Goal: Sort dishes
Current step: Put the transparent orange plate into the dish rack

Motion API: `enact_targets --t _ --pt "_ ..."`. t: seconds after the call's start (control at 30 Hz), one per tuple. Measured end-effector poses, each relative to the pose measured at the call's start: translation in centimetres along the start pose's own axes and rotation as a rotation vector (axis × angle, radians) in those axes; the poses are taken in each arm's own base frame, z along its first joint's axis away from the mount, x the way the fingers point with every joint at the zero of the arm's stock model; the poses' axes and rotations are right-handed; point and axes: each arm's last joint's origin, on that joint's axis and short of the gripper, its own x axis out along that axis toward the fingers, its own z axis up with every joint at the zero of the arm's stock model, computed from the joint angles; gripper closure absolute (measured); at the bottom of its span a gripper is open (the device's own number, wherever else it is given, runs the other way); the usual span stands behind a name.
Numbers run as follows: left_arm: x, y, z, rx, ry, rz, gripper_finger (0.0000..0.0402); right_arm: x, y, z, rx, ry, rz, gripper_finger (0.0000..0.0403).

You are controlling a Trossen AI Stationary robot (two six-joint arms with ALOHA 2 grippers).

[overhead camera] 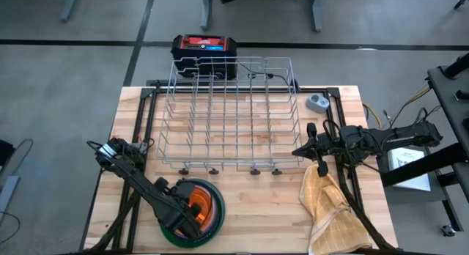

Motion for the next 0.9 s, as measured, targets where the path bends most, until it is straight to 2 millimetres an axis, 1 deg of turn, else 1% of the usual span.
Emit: enact_targets --t 0.13,0.3,0.43,0.57,0.9 --pt "0.0 -0.4 -0.1 -0.011 0.005 -0.042 0.0373 0.0 0.0 0.0 0.0 0.0 0.0 0.0401" --pt "0.3 -0.3 -0.1 -0.007 0.002 -0.024 0.0338 0.0 0.0 0.0 0.0 0.0 0.0 0.0401" --pt "0.4 -0.2 -0.1 -0.005 0.0 -0.014 0.032 0.0 0.0 0.0 0.0 0.0 0.0 0.0401" --pt "0.5 -0.2 -0.1 0.013 -0.001 -0.013 0.0316 0.0 0.0 0.0 0.0 0.0 0.0 0.0401" --pt "1.2 -0.1 -0.3 0.023 -0.004 0.008 0.0326 0.0 0.0 0.0 0.0 0.001 0.0 0.0401"
